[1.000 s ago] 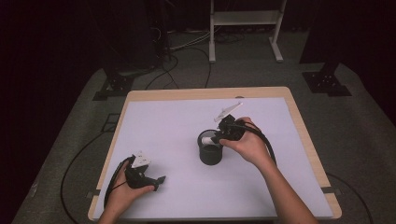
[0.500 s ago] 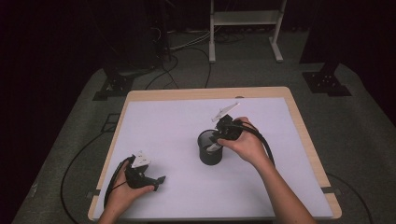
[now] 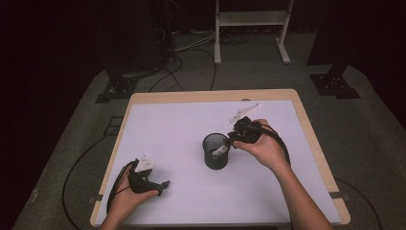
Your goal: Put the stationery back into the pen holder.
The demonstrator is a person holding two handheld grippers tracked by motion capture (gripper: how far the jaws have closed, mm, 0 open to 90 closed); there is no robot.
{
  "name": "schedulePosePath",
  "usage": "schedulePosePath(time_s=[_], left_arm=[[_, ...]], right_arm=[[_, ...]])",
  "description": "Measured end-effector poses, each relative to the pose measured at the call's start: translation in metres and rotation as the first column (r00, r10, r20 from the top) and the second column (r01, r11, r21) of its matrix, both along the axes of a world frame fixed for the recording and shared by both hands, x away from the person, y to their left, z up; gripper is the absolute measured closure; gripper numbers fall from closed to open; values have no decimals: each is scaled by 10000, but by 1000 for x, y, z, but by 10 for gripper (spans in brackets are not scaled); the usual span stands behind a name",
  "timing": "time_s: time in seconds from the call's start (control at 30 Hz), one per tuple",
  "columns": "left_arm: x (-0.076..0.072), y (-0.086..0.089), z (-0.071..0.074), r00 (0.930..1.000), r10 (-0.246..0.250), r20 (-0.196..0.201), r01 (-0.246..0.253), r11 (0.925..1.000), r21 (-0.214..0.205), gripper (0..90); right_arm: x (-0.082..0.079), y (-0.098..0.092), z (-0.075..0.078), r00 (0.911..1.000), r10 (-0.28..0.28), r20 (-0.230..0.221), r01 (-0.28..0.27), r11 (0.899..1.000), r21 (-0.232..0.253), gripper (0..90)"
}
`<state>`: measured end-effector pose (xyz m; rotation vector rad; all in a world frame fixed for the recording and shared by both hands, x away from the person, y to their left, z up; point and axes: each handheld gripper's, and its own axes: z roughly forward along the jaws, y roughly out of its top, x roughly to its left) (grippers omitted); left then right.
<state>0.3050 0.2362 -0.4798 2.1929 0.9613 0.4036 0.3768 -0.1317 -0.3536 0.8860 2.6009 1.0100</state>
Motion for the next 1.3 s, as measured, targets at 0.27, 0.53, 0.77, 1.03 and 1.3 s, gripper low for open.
schedulePosePath(time_s=[0.27,0.53,0.77,1.03,1.3], left_arm=[[0,0,0,10000,3,23,-3,10000,-17,16],[0,0,0,10000,-12,38,11,10000,16,16],[0,0,0,10000,-10,32,10,10000,10,15],[0,0,0,10000,-7,61,7,10000,2,16],[0,0,0,10000,-2,70,2,10000,13,16]], right_arm=[[-7,-21,-5,9997,-223,123,218,9992,329,442],[-17,-45,-16,9975,-499,505,469,9972,583,327],[-28,-60,-27,9956,-692,624,665,9968,433,256],[-37,-77,-48,9935,-997,545,974,9943,436,250],[-46,-99,-65,9892,-1414,373,1396,9891,478,241]])
